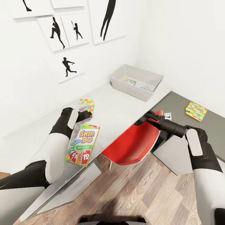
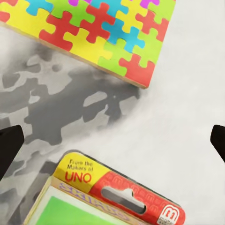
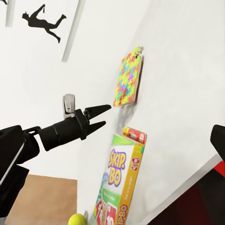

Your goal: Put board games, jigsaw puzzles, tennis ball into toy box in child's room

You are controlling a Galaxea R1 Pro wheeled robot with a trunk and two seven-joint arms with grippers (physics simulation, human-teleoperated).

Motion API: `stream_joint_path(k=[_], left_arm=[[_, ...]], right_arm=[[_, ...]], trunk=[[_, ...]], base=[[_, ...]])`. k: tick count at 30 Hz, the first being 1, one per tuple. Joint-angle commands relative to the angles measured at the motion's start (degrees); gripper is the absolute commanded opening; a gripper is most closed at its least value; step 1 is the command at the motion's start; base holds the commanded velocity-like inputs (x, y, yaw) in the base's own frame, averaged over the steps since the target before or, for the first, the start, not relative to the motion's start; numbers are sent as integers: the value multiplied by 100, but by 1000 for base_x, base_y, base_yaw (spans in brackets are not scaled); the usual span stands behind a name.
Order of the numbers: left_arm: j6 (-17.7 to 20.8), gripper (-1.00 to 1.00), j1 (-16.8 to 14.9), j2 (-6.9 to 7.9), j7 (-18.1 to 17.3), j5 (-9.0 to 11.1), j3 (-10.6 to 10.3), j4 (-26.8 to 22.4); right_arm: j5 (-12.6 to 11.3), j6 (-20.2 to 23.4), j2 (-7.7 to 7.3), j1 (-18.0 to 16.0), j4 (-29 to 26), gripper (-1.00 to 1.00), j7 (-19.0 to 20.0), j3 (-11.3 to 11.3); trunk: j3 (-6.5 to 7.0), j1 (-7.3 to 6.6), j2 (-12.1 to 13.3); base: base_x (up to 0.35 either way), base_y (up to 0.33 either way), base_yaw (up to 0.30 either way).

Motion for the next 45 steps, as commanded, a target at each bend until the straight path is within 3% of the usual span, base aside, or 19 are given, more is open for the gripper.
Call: stream_joint_path(k=[1,16,45], left_arm=[[20,100,-4,-5,43,61,20,-7],[20,100,3,-4,47,68,17,-7],[16,100,5,0,50,69,17,-7]], right_arm=[[30,27,0,-5,1,100,39,-7],[30,27,1,-5,25,100,39,0],[30,27,1,-14,13,100,39,-2]], trunk=[[-16,3,-10],[-114,3,-10],[-121,3,-10]], base=[[0,0,0],[0,0,0],[-69,0,0]])
